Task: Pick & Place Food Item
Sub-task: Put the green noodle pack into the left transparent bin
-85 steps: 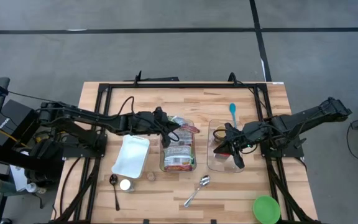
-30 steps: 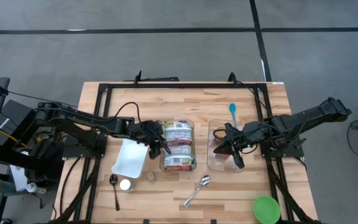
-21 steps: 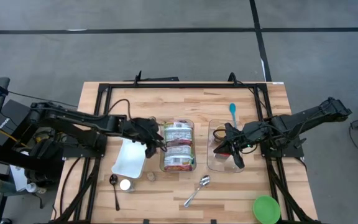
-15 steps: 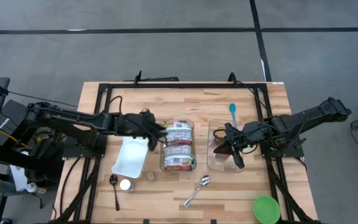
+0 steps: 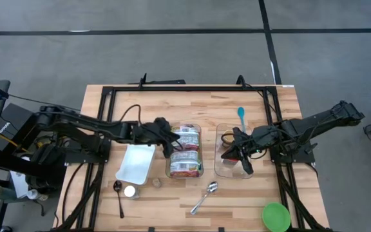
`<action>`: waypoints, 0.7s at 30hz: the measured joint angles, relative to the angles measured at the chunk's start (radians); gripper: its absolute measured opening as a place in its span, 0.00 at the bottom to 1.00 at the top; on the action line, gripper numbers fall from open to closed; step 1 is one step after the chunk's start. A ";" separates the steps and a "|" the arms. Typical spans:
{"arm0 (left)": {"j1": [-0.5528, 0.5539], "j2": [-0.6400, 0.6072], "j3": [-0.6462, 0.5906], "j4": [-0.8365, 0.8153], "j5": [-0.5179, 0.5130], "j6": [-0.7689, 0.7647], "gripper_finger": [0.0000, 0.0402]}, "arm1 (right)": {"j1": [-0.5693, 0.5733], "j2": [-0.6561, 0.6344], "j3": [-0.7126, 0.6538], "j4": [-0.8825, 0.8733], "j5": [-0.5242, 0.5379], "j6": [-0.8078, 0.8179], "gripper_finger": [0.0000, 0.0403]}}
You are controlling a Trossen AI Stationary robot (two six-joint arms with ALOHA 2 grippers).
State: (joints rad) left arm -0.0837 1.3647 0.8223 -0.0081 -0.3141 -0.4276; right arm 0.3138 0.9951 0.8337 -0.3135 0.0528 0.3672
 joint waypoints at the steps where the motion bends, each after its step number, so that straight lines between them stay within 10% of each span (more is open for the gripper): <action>1: 0.000 0.006 0.000 -0.010 0.000 -0.004 0.01 | 0.000 0.000 0.000 0.001 0.000 0.000 0.00; 21: -0.003 -0.001 0.000 -0.134 0.007 -0.105 0.00 | -0.002 0.000 0.000 0.000 0.000 0.009 0.00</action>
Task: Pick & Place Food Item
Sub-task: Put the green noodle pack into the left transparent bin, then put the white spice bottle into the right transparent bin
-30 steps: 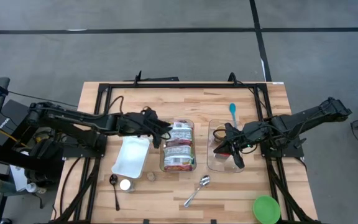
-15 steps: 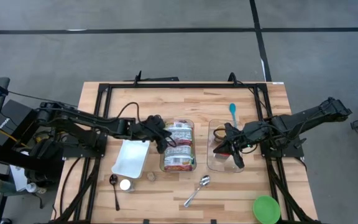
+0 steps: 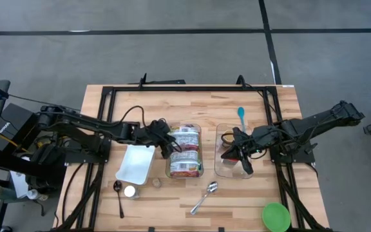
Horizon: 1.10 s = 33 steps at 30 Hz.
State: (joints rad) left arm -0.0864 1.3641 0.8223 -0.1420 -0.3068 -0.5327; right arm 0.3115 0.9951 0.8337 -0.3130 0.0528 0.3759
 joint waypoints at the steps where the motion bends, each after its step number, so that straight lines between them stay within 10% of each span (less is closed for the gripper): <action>1: 0.000 -0.008 0.000 0.000 0.000 0.000 0.00 | 0.000 0.000 0.000 0.000 0.000 0.000 0.00; 16: -0.033 -0.252 0.000 0.125 0.001 -0.187 0.00 | 0.001 0.000 0.000 0.000 0.000 0.000 0.00; 33: -0.365 -0.368 0.000 0.464 0.001 -0.207 0.00 | 0.001 0.000 0.000 0.000 0.000 -0.010 0.00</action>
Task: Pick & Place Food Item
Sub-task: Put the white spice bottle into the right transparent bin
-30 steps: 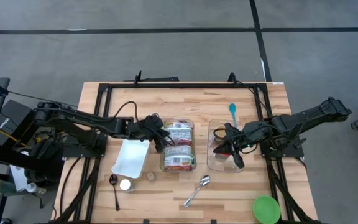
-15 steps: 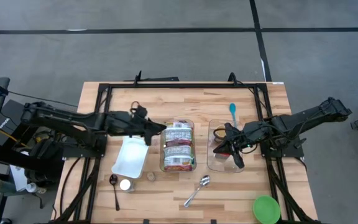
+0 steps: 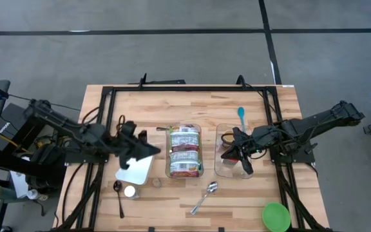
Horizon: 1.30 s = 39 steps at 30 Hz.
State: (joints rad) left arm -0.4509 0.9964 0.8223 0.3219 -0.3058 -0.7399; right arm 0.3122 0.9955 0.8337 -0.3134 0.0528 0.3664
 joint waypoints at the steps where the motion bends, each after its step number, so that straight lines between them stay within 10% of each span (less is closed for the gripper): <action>1: -0.020 0.005 0.000 0.006 0.000 0.000 0.00 | 0.000 0.000 0.000 0.000 0.000 0.000 0.00; 26: -0.234 0.469 0.093 0.386 -0.080 -0.132 0.00 | 0.000 0.000 0.000 0.000 0.000 -0.007 0.00; 39: -0.249 0.509 0.387 -0.006 -0.098 -0.132 0.00 | 0.000 0.000 0.000 0.000 0.000 -0.011 0.00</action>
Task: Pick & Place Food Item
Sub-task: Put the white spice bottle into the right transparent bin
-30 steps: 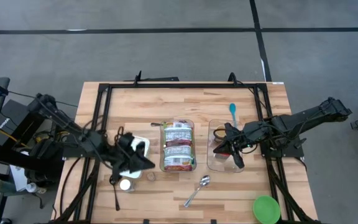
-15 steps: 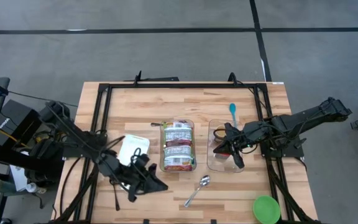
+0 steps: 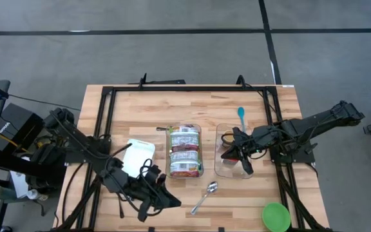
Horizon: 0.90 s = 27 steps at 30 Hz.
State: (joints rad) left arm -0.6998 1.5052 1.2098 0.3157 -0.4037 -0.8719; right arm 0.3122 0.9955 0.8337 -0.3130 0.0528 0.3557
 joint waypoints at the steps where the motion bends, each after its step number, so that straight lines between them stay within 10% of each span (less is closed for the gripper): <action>1: 0.000 0.000 0.029 -0.069 0.000 0.000 0.00 | 0.000 0.000 0.000 0.000 0.000 0.000 0.00; 15: -0.066 0.000 0.210 -1.125 0.096 -0.476 0.00 | -0.001 0.000 0.000 0.000 0.000 0.000 0.00; 27: -0.117 0.004 0.210 -1.638 0.240 -0.792 0.00 | -0.017 0.000 0.000 0.010 0.000 0.020 0.00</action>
State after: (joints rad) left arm -0.8173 1.5093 1.4197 -1.3220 -0.1638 -1.6634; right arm 0.2950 0.9955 0.8337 -0.3027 0.0528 0.3757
